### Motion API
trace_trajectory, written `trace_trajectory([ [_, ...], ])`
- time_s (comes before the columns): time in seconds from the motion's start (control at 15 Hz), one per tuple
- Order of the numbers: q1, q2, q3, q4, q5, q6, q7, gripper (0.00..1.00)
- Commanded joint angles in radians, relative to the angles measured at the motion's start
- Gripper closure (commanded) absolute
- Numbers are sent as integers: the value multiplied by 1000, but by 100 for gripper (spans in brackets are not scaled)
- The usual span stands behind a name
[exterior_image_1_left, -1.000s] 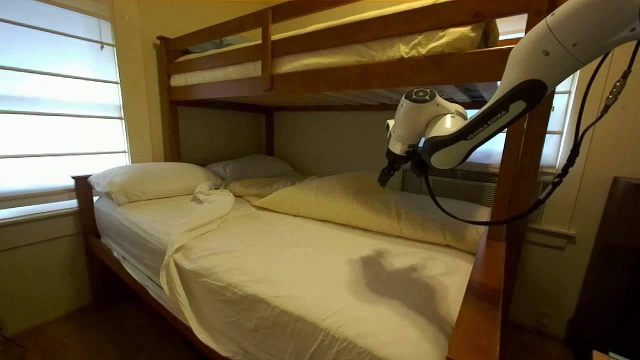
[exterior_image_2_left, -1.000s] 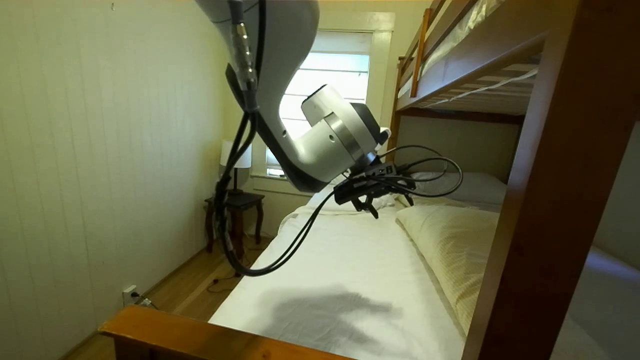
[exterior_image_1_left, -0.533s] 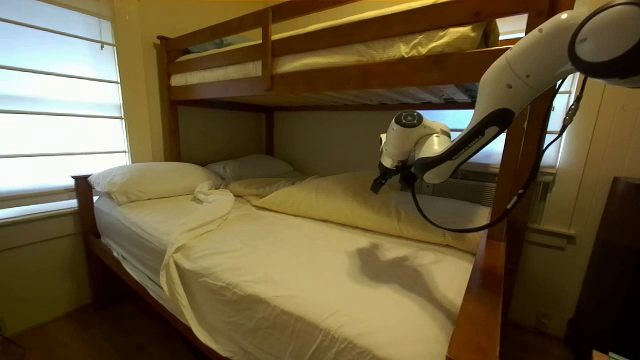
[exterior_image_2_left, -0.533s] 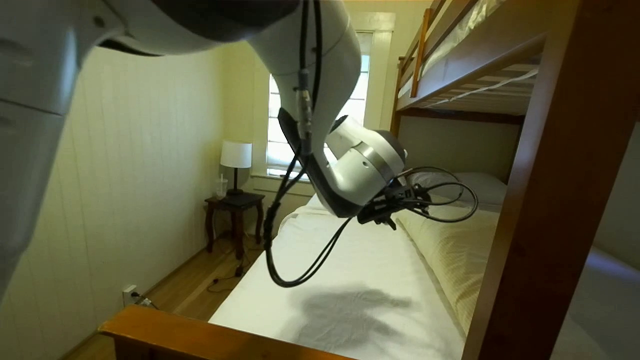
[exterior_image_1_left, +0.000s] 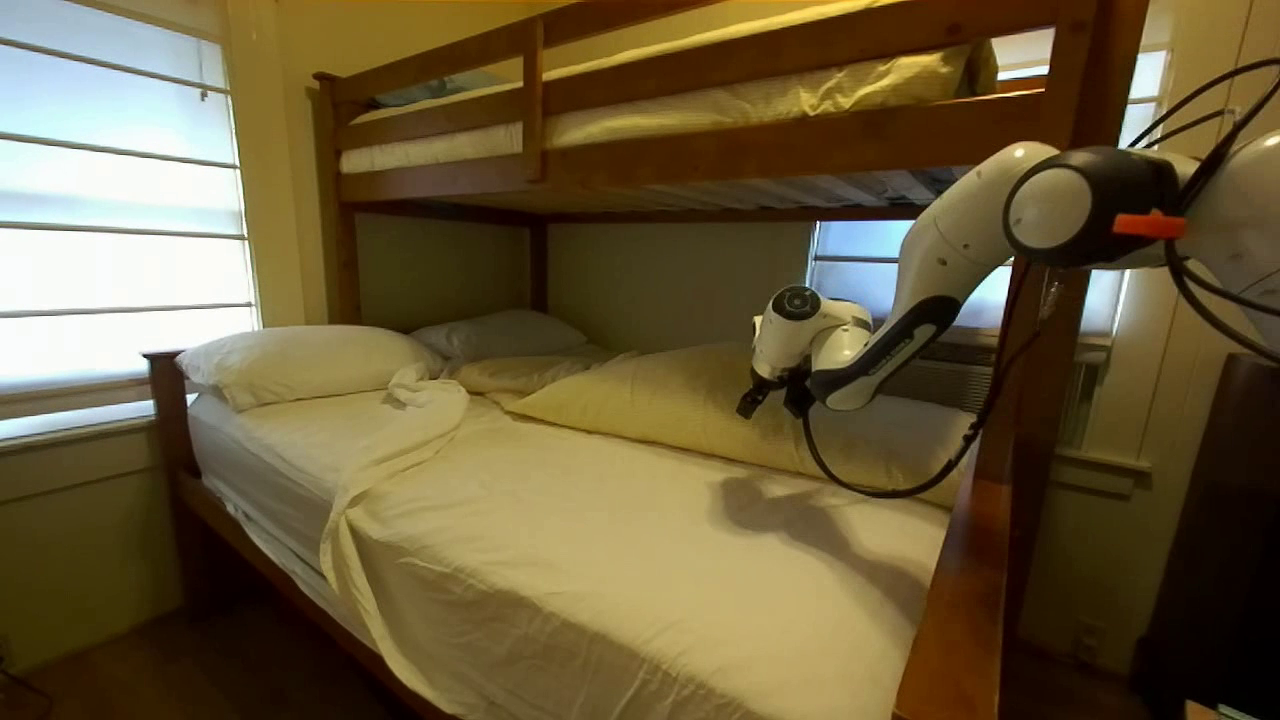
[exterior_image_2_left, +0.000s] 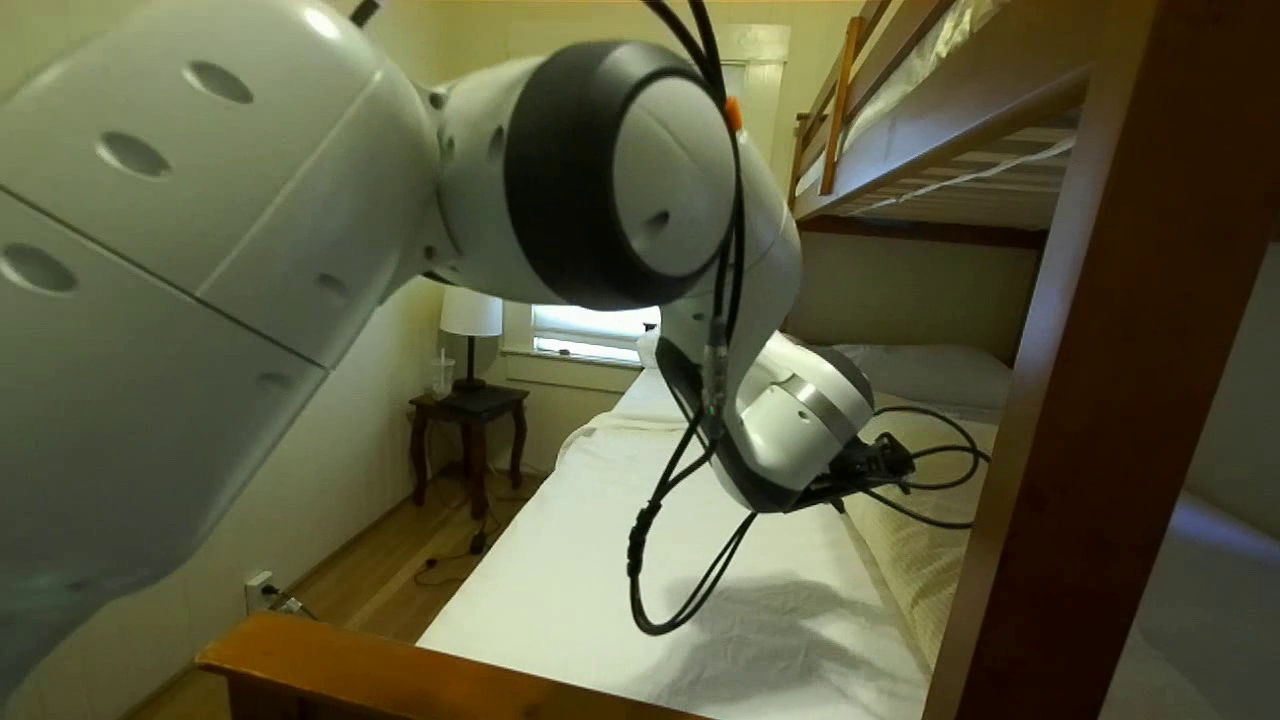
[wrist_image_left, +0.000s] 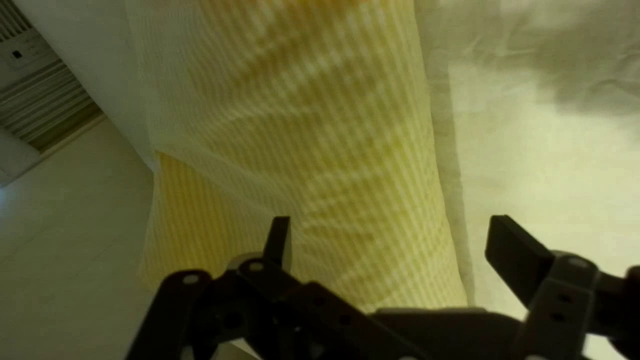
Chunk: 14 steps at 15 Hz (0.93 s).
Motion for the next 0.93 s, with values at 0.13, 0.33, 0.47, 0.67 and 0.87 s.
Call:
trace_trajectory([
  [0.13, -16, 41, -1, 38, 11, -9, 0, 0],
  [0.33, -15, 51, 1, 53, 26, -19, 0, 0],
  [0.47, -48, 82, 19, 98, 81, 1, 10, 0],
  [0.67, -94, 121, 31, 171, 184, 25, 43, 0],
  [0.87, -137, 166, 51, 242, 284, 40, 58, 0],
])
